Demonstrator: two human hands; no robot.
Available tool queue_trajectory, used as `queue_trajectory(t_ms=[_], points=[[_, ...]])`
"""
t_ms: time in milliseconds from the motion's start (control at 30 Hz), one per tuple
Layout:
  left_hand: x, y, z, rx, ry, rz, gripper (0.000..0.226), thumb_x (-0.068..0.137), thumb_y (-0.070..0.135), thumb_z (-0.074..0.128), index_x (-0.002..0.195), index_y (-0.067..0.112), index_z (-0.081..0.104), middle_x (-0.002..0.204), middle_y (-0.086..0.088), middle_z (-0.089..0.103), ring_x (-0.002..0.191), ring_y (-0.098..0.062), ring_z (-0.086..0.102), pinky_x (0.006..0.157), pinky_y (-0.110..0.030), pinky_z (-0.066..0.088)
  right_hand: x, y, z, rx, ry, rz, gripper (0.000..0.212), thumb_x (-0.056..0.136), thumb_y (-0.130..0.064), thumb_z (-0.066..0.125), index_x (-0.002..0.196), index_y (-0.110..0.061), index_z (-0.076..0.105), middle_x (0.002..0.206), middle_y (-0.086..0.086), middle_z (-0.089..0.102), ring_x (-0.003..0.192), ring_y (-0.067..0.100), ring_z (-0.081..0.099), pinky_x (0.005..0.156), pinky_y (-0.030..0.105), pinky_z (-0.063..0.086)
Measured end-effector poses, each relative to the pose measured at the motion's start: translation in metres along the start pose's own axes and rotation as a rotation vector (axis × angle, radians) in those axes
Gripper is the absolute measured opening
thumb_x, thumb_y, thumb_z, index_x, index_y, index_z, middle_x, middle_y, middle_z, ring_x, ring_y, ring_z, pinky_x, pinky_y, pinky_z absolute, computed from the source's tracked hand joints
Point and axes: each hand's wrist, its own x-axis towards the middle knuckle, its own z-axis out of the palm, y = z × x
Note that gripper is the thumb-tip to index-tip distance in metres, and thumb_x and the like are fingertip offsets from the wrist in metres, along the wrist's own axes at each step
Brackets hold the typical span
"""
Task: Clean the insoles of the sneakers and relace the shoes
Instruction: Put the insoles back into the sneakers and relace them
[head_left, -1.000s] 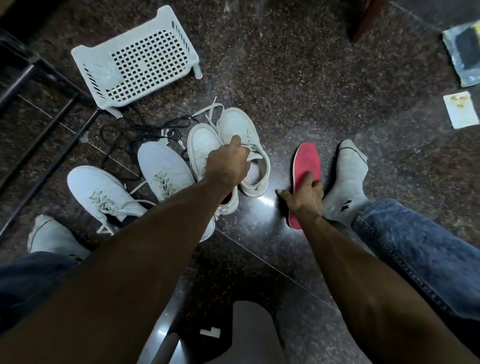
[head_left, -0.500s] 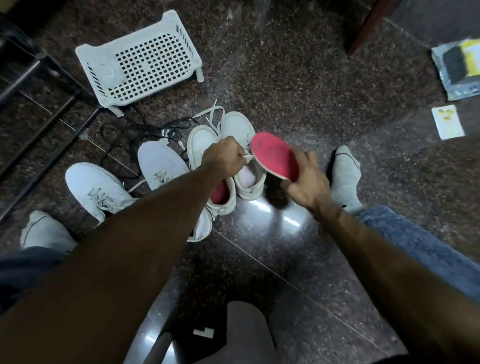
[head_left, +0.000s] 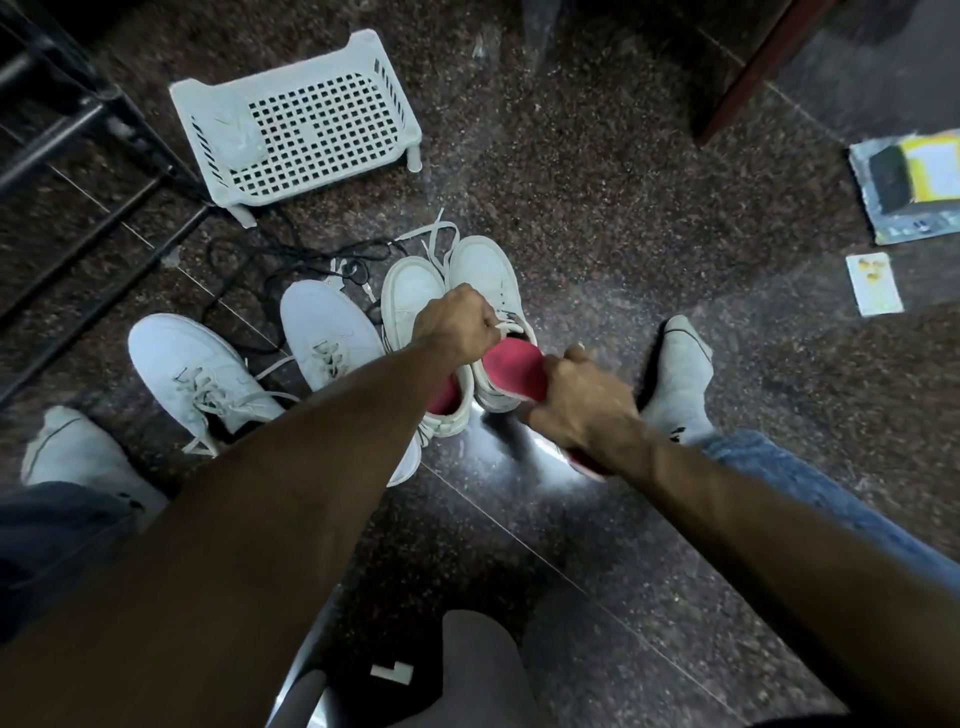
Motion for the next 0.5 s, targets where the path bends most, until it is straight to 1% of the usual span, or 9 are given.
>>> queue_trajectory(t_ms=[100, 167, 200, 233, 300, 333, 367, 433, 500], points=[[0.001, -0.001, -0.001, -0.008, 0.006, -0.004, 0.017, 0.081, 0.032, 0.071, 0.096, 0.026, 0.076, 0.115, 0.004, 0.068, 0.103, -0.027, 0.064, 0.085, -0.033, 0.052, 0.022, -0.018, -0.003, 0.130, 0.027, 0.112, 0.054, 0.073, -0.045, 0.066, 0.114, -0.010, 0.063, 0.116, 0.012, 0.058, 0.098, 0.036, 0.063, 0.073, 0.035, 0.046], [0.002, -0.002, -0.001, -0.011, 0.011, -0.005, 0.017, 0.082, 0.032, 0.071, 0.098, 0.027, 0.076, 0.117, 0.005, 0.066, 0.104, -0.026, 0.063, 0.084, -0.031, 0.049, 0.031, -0.026, -0.002, 0.237, 0.031, 0.149, 0.051, 0.073, -0.043, 0.068, 0.110, -0.009, 0.063, 0.113, 0.013, 0.062, 0.094, 0.034, 0.064, 0.069, 0.033, 0.047], [0.002, -0.003, -0.001, -0.014, 0.011, -0.004, 0.018, 0.082, 0.032, 0.072, 0.098, 0.027, 0.075, 0.117, 0.006, 0.066, 0.104, -0.025, 0.063, 0.082, -0.030, 0.047, 0.033, -0.029, -0.001, 0.257, 0.033, 0.158, 0.053, 0.074, -0.044, 0.069, 0.113, -0.009, 0.061, 0.115, 0.013, 0.062, 0.096, 0.034, 0.064, 0.070, 0.033, 0.047], [0.002, -0.003, -0.001, -0.015, 0.010, 0.000, 0.018, 0.082, 0.032, 0.072, 0.099, 0.027, 0.075, 0.116, 0.006, 0.066, 0.104, -0.025, 0.063, 0.081, -0.029, 0.047, 0.033, -0.031, 0.001, 0.243, 0.030, 0.160, 0.060, 0.075, -0.047, 0.069, 0.119, -0.009, 0.056, 0.119, 0.013, 0.059, 0.100, 0.034, 0.063, 0.074, 0.035, 0.046], [0.003, -0.004, -0.001, -0.021, -0.003, 0.004, 0.018, 0.081, 0.033, 0.072, 0.098, 0.027, 0.076, 0.113, 0.007, 0.068, 0.102, -0.024, 0.064, 0.080, -0.029, 0.048, 0.024, -0.031, 0.004, 0.163, -0.017, 0.159, 0.081, 0.072, -0.060, 0.069, 0.129, -0.008, 0.043, 0.127, 0.010, 0.053, 0.109, 0.035, 0.059, 0.080, 0.038, 0.045], [0.004, -0.005, 0.000, -0.028, -0.008, 0.006, 0.018, 0.081, 0.034, 0.072, 0.097, 0.028, 0.076, 0.111, 0.007, 0.069, 0.100, -0.024, 0.065, 0.078, -0.028, 0.048, 0.018, -0.028, 0.004, 0.119, -0.052, 0.167, 0.088, 0.069, -0.068, 0.069, 0.129, -0.009, 0.041, 0.126, 0.009, 0.053, 0.109, 0.034, 0.059, 0.081, 0.039, 0.044], [0.005, -0.005, 0.000, -0.032, -0.014, 0.011, 0.018, 0.081, 0.035, 0.073, 0.097, 0.028, 0.076, 0.109, 0.007, 0.070, 0.099, -0.023, 0.065, 0.076, -0.028, 0.047, 0.012, -0.024, 0.004, 0.072, -0.085, 0.177, 0.090, 0.067, -0.073, 0.067, 0.127, -0.011, 0.043, 0.122, 0.008, 0.057, 0.107, 0.032, 0.060, 0.080, 0.038, 0.044], [0.005, -0.006, 0.000, -0.038, -0.022, 0.017, 0.018, 0.081, 0.036, 0.073, 0.097, 0.028, 0.076, 0.106, 0.008, 0.071, 0.097, -0.022, 0.066, 0.075, -0.027, 0.046, 0.000, -0.016, 0.003, -0.001, -0.120, 0.171, 0.077, 0.070, -0.072, 0.065, 0.119, -0.014, 0.053, 0.114, 0.007, 0.062, 0.102, 0.030, 0.062, 0.078, 0.035, 0.044], [0.005, -0.006, 0.000, -0.047, -0.026, 0.015, 0.017, 0.081, 0.036, 0.073, 0.095, 0.027, 0.076, 0.102, 0.008, 0.071, 0.093, -0.021, 0.066, 0.074, -0.027, 0.047, -0.004, -0.012, 0.005, 0.004, -0.076, 0.159, 0.057, 0.081, -0.060, 0.060, 0.114, -0.013, 0.058, 0.112, 0.011, 0.063, 0.101, 0.032, 0.061, 0.077, 0.035, 0.044]])
